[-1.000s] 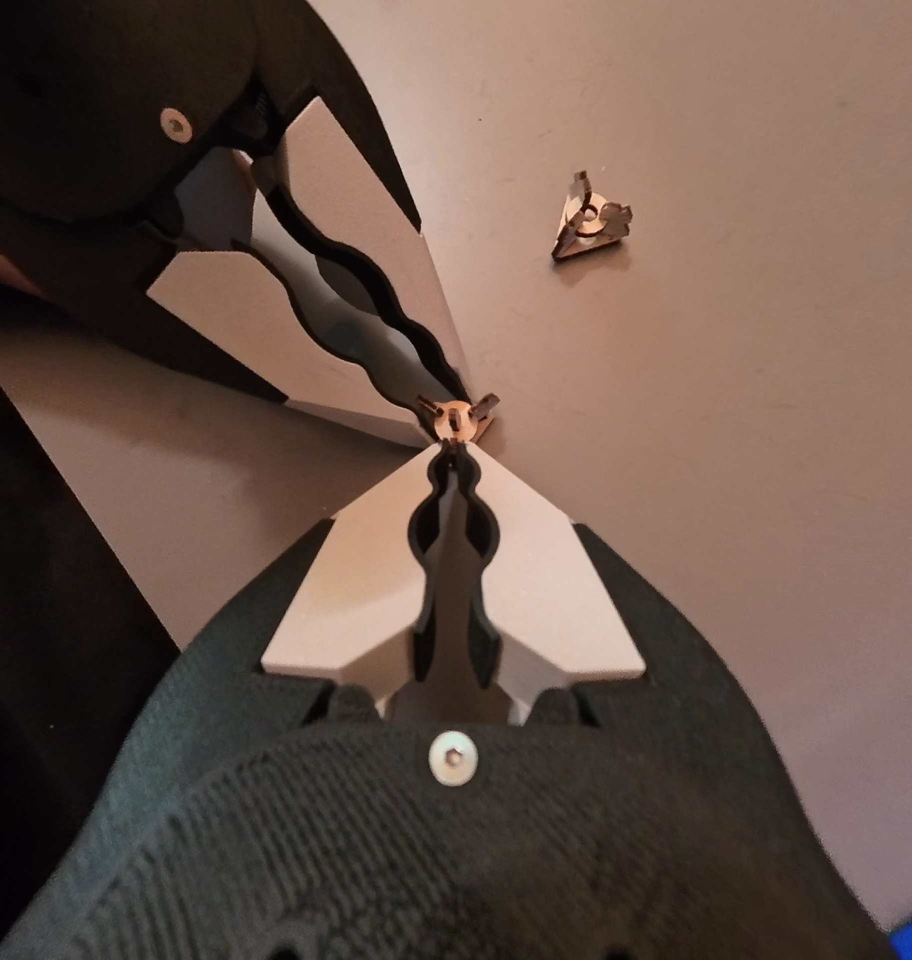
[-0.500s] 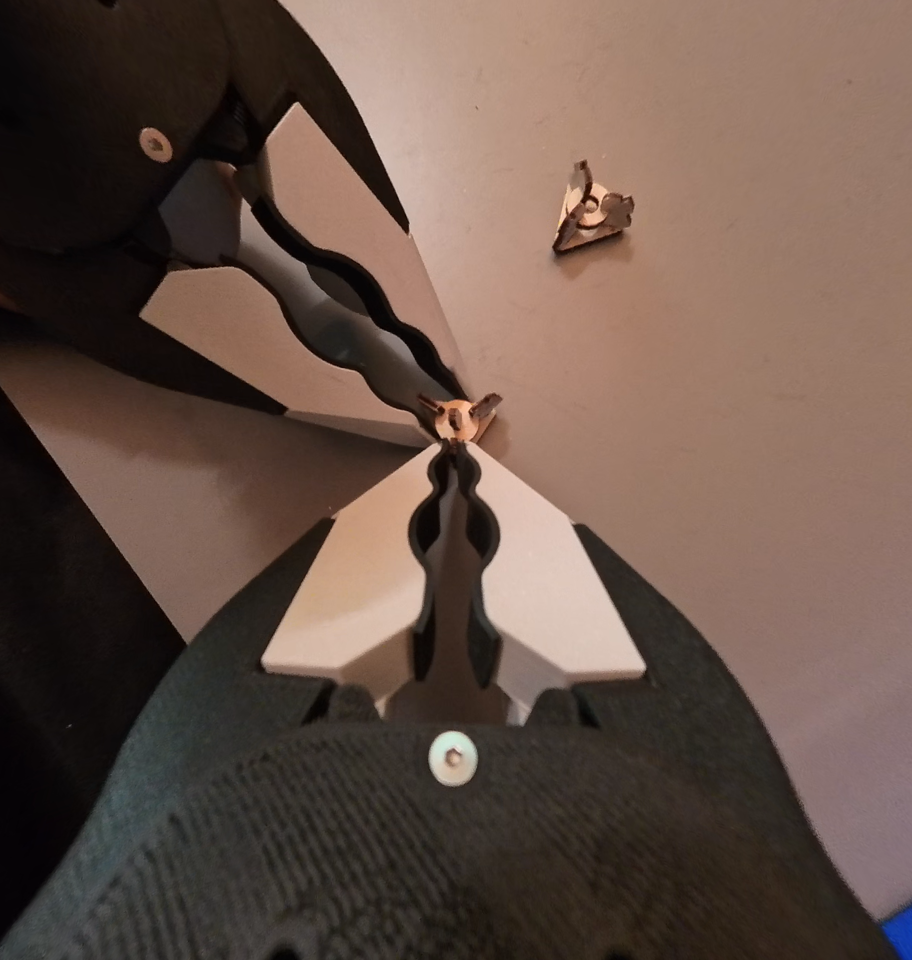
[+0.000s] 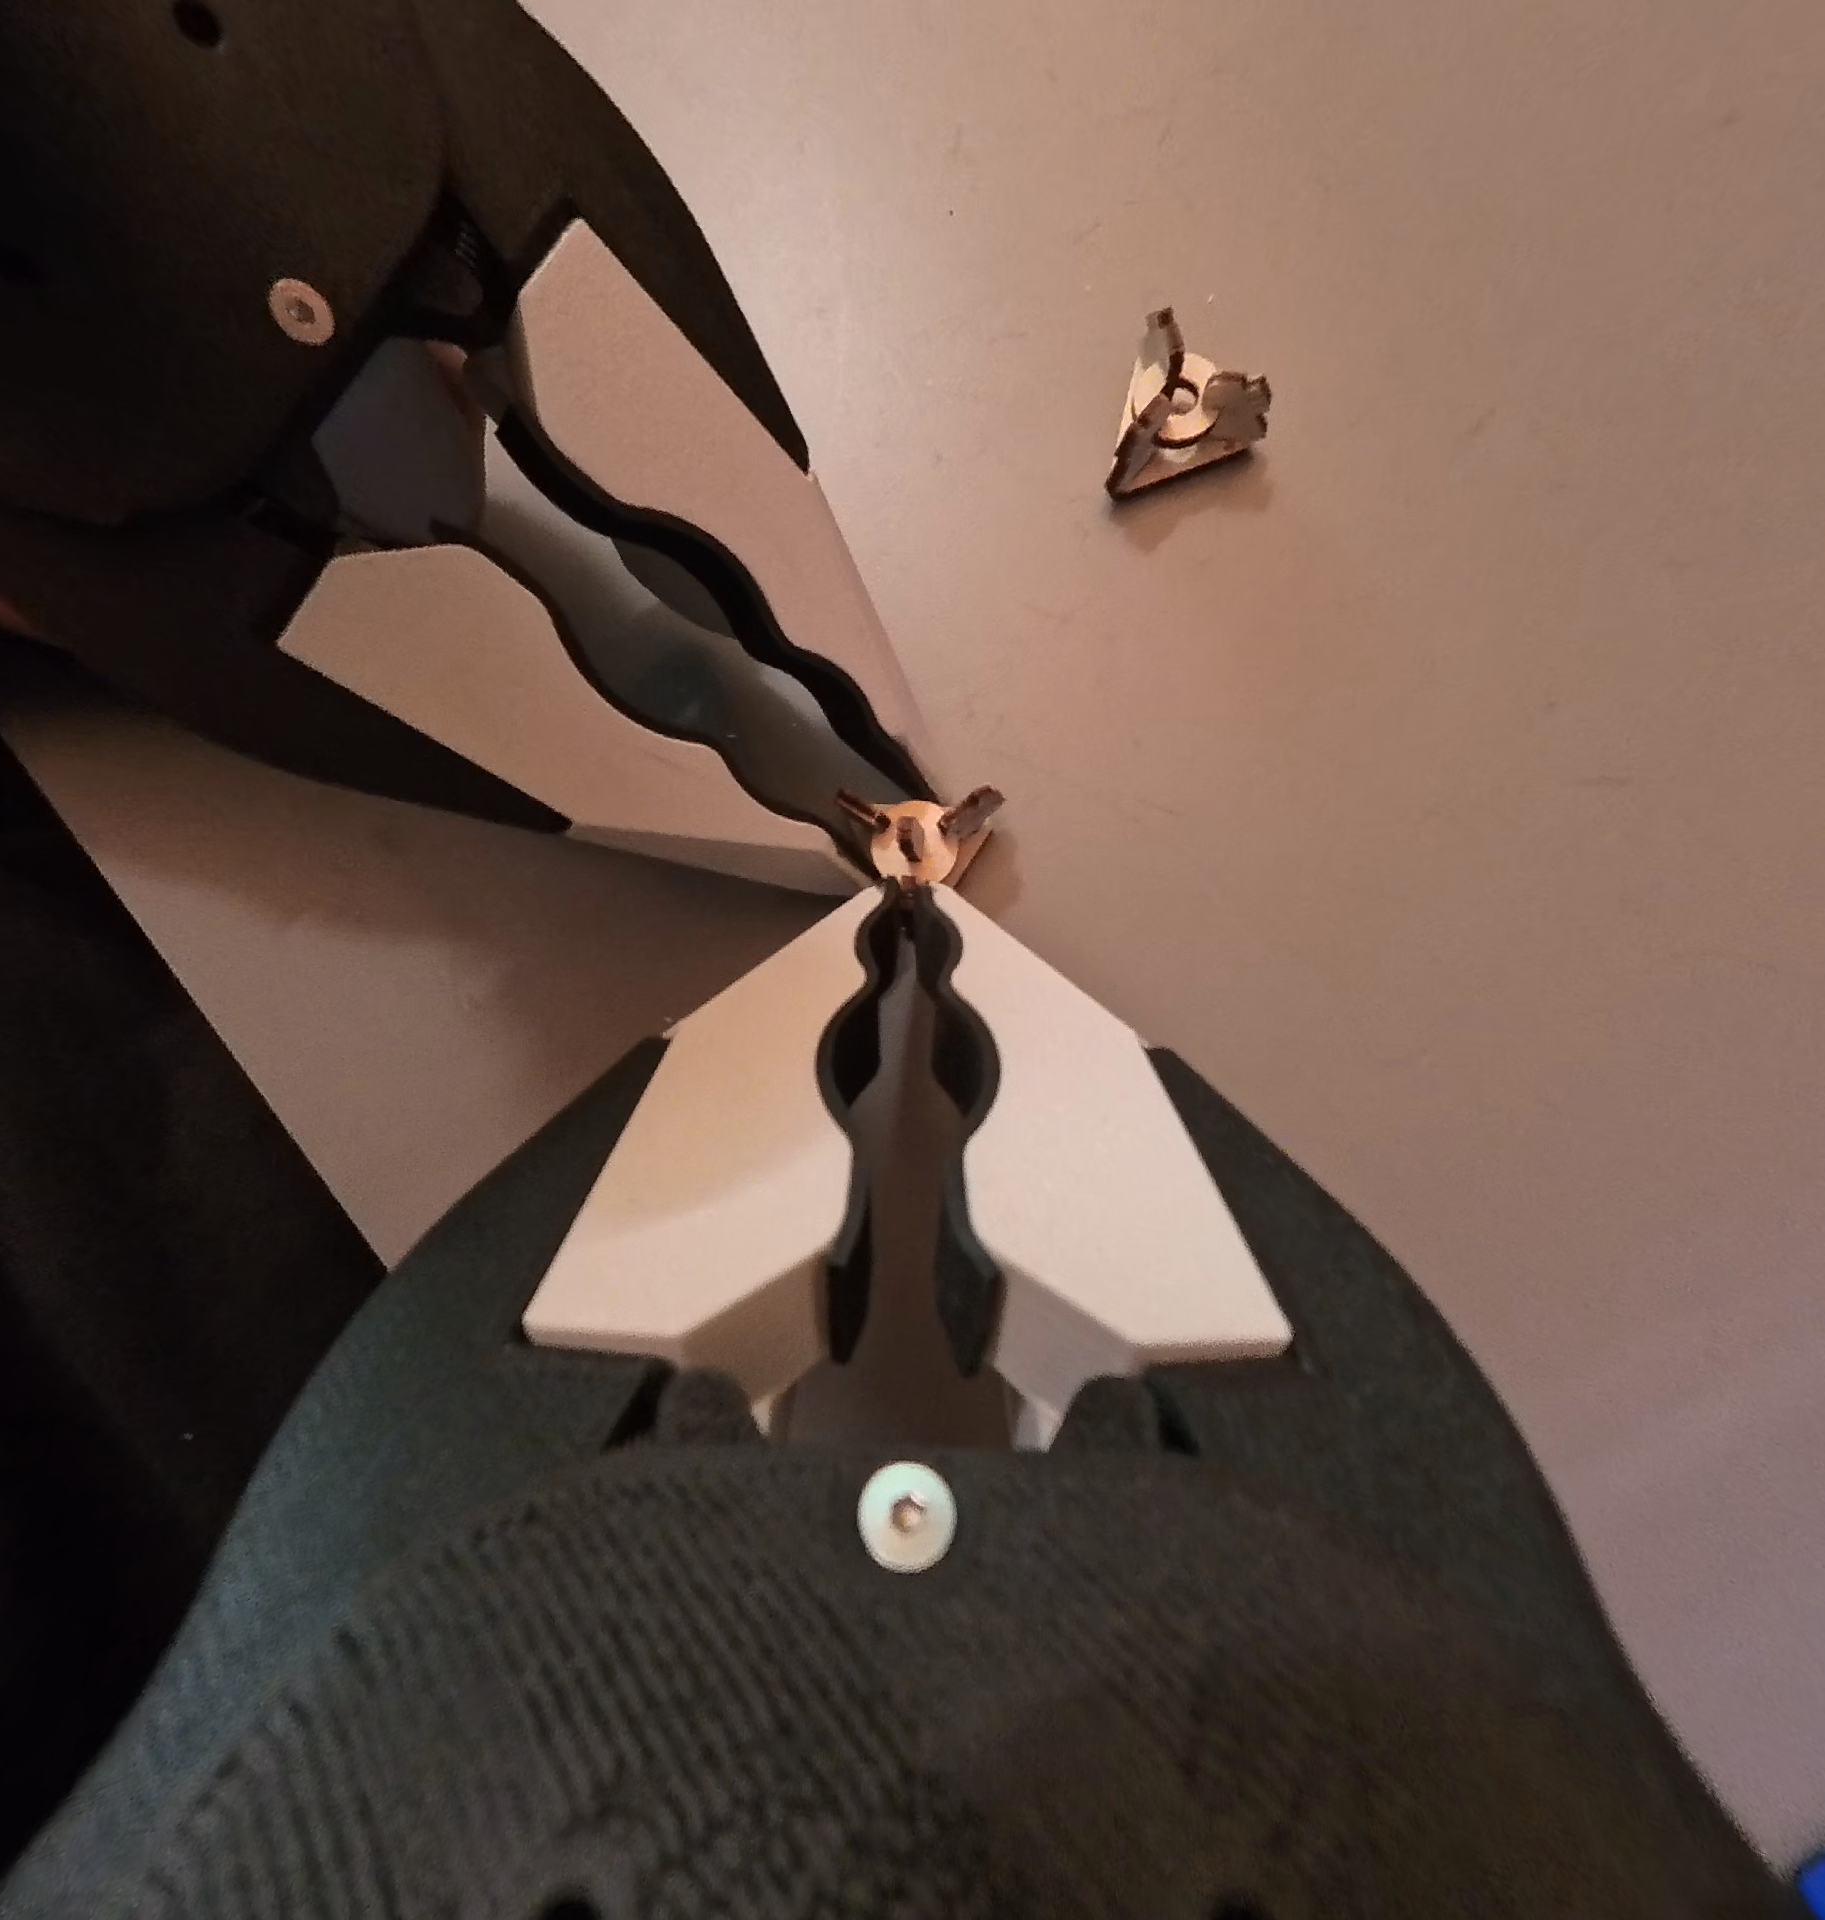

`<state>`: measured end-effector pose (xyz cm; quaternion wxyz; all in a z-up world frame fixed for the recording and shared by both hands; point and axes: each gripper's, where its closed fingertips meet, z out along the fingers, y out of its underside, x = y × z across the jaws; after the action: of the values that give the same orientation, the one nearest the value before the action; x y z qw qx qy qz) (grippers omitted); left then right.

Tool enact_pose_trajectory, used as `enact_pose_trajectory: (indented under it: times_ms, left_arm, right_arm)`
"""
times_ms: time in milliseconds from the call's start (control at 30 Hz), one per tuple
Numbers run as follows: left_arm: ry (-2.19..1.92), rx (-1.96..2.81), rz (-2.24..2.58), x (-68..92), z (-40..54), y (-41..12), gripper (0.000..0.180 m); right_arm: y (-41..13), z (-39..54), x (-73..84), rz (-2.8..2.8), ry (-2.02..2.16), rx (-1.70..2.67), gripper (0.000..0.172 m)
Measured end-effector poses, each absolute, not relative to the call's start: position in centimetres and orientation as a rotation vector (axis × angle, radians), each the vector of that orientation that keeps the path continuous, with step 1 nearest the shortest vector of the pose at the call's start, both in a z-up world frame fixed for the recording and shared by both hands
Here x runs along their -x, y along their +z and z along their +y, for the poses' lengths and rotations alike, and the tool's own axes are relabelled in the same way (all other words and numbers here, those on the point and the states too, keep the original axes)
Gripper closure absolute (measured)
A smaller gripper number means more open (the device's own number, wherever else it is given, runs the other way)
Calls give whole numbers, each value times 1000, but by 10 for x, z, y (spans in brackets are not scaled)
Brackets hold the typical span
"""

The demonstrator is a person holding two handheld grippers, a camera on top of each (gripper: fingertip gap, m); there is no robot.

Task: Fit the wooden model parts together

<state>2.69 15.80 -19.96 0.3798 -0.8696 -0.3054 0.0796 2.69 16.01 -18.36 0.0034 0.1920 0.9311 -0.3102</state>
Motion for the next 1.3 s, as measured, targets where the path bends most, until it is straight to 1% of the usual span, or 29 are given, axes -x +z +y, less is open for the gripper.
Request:
enact_pose_trajectory:
  times_ms: [800,933,1200,1300]
  left_arm:
    - [194,2221,-777,-28,159,-199,162]
    - [170,2223,-772,-29,159,-199,162]
    - [-86,2067,-795,-31,146,-179,158]
    - [-108,2041,-764,-29,141,-175,148]
  right_arm:
    - [-185,160,-29,2806,-1000,-666,170]
    - [-185,160,-29,2875,-955,-623,170]
    - [-185,161,-29,2899,-896,-529,170]
    - [-185,161,-30,2895,-869,-467,170]
